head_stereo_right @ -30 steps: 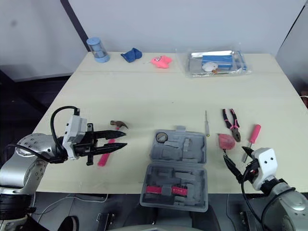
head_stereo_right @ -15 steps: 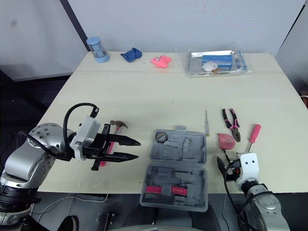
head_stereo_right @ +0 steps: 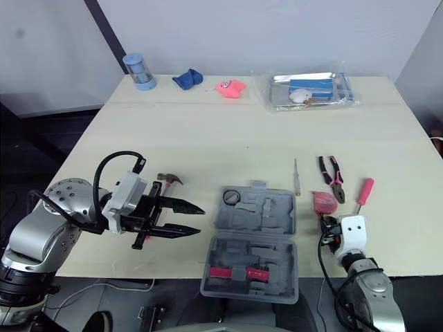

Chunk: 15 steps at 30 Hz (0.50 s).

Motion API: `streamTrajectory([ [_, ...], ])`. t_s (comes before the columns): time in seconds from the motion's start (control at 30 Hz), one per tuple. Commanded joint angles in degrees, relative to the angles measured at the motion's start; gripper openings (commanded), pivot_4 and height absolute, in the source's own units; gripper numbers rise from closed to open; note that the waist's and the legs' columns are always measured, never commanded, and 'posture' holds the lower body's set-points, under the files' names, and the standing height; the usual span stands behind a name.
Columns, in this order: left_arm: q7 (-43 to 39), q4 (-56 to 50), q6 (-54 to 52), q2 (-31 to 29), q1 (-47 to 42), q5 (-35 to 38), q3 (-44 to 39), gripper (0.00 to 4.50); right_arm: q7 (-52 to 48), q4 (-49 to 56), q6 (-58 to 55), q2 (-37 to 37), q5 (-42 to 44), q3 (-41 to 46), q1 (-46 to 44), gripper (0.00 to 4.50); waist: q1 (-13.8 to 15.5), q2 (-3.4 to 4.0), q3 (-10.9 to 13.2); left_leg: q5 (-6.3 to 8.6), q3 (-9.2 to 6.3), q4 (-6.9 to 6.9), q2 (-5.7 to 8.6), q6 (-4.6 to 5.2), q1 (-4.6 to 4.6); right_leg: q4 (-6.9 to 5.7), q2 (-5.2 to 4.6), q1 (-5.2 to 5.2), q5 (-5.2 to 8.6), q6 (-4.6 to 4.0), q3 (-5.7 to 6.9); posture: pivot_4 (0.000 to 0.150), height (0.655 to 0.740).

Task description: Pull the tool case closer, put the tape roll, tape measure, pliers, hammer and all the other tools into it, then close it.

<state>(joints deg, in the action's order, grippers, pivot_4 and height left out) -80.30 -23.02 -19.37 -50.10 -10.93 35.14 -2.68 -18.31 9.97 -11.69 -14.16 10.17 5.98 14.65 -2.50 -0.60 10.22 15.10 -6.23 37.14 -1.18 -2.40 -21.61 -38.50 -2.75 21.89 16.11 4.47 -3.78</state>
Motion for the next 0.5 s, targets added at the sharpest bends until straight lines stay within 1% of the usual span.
streamTrajectory([
  [0.03, -0.1, -1.0, 0.7, -0.3, 0.1, 0.8, -0.7, 1.69, -0.3, -1.3, 0.8, -0.2, -0.7, -0.6, 0.4, 0.11, 0.0, 0.00, 0.0, 0.00, 0.00, 0.00, 0.00, 0.00, 0.00, 0.00, 0.00, 0.00, 0.00, 0.00, 0.00, 0.150, 0.7400],
  [0.17, 0.0, -0.8, 0.8, -0.2, 0.2, 0.7, -0.8, 1.69, -0.8, -1.1, 1.6, -0.4, -1.0, -1.0, 1.5, 0.11, 0.0, 0.00, 0.0, 0.00, 0.00, 0.00, 0.00, 0.00, 0.00, 0.00, 0.00, 0.00, 0.00, 0.00, 0.00, 0.150, 0.7400],
  [0.5, -0.3, -1.6, 0.4, 0.1, 0.8, 1.7, -0.6, 1.69, -5.5, 7.1, 2.8, -4.0, -1.7, -4.7, 11.7, 0.11, 0.2, -0.01, 0.0, 0.00, -0.02, -0.01, 0.00, 0.00, -0.02, 0.02, -0.01, 0.00, 0.01, 0.00, 0.02, 0.150, 0.7400],
])
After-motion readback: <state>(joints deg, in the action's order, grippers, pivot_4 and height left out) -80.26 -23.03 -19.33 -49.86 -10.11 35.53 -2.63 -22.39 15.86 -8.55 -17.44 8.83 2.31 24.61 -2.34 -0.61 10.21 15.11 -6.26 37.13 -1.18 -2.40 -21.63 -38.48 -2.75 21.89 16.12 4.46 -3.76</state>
